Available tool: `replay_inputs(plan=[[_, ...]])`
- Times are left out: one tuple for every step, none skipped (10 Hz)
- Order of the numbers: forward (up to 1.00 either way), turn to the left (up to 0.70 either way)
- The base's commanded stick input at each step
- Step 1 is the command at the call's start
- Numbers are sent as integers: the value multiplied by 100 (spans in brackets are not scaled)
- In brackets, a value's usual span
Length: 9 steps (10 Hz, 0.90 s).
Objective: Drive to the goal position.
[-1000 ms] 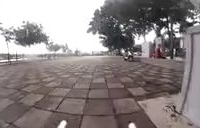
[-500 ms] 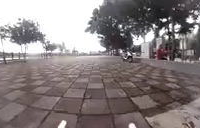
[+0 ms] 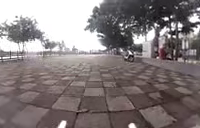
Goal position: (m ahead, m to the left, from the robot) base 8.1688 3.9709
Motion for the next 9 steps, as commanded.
replay_inputs(plan=[[70,1],[70,1],[70,1],[70,1],[70,1],[70,1],[70,1],[70,1],[70,1]])
